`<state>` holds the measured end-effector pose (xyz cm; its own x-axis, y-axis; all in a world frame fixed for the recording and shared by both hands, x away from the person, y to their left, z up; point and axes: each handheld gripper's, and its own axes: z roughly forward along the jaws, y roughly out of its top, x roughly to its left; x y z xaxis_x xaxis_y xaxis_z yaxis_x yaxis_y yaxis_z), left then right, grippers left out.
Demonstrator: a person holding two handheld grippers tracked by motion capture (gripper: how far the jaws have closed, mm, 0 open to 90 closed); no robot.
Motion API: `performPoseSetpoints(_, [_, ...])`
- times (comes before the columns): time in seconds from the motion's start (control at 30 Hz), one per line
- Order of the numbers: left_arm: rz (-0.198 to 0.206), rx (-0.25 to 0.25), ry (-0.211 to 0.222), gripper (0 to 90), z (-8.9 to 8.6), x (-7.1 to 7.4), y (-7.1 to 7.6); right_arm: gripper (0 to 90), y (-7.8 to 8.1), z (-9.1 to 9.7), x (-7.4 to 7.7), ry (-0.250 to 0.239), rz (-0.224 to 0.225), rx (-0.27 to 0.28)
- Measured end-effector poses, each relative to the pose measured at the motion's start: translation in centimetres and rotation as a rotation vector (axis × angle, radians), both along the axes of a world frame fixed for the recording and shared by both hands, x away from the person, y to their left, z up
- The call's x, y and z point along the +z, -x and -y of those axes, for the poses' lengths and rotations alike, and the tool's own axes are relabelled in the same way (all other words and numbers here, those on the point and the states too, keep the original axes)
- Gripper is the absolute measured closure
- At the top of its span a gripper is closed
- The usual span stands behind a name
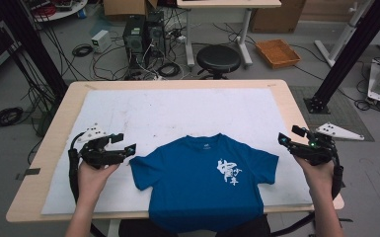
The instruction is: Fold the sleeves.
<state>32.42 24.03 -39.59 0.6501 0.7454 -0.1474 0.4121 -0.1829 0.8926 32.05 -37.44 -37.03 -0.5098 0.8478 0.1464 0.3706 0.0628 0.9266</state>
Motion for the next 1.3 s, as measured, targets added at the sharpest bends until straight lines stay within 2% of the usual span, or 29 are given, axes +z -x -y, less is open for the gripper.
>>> performPoseSetpoints(0.13, [-0.011,-0.004,0.006,29.9,0.1,-0.3,0.0,28.2,0.0,0.1,0.0,0.000,-0.001,-0.004])
performPoseSetpoints(0.43, [-0.068,-0.036,-0.015,41.0,0.5,-1.6,-0.2,28.2,0.0,0.1,0.1,0.000,0.002,-0.006])
performPoseSetpoints(0.53, [-0.114,-0.040,-0.026,45.9,0.5,-2.3,-0.4,28.2,0.1,0.2,0.1,0.004,0.005,-0.009])
performPoseSetpoints(0.6, [-0.125,-0.041,-0.031,48.3,0.5,-2.5,-0.4,28.3,0.1,0.2,0.1,0.003,0.003,-0.008])
performPoseSetpoints(0.63, [-0.162,-0.038,-0.039,50.4,0.4,-2.8,-0.6,28.2,0.0,0.2,0.1,0.001,0.001,-0.009])
performPoseSetpoints(0.67, [-0.162,-0.038,-0.039,51.9,0.4,-2.8,-0.6,28.2,0.0,0.2,0.1,0.001,0.001,-0.009])
performPoseSetpoints(0.73, [-0.198,-0.036,-0.049,53.5,0.2,-3.2,-0.8,28.3,0.0,0.2,0.0,0.001,-0.002,-0.009])
performPoseSetpoints(0.77, [-0.233,-0.034,-0.055,53.7,-0.1,-3.7,-1.0,28.3,0.0,0.1,0.0,0.001,-0.003,-0.007])
performPoseSetpoints(0.8, [-0.233,-0.034,-0.055,55.4,-0.1,-3.7,-1.0,28.3,0.0,0.1,0.0,0.004,-0.002,-0.006])
performPoseSetpoints(0.9, [-0.286,-0.043,-0.060,57.1,-0.5,-4.3,-1.1,28.3,0.0,0.1,0.0,0.004,0.000,-0.007])
performPoseSetpoints(1.07, [-0.295,-0.044,-0.073,62.0,-0.6,-4.7,-1.2,28.3,0.0,0.1,0.0,0.005,0.000,-0.007])
performPoseSetpoints(1.17, [-0.300,-0.054,-0.083,73.0,-0.4,-4.9,-1.2,28.3,0.0,0.0,-0.1,0.005,-0.004,-0.009])
performPoseSetpoints(1.23, [-0.295,-0.063,-0.083,75.7,-0.3,-4.9,-1.1,28.3,0.0,0.0,-0.1,0.006,-0.002,-0.007])
performPoseSetpoints(1.27, [-0.292,-0.071,-0.087,82.2,-0.3,-4.8,-1.1,28.4,0.0,0.0,0.0,0.005,-0.003,-0.009])
performPoseSetpoints(1.3, [-0.287,-0.080,-0.065,85.8,-0.4,-4.6,-1.0,28.4,0.0,0.1,0.0,0.006,-0.001,-0.008])
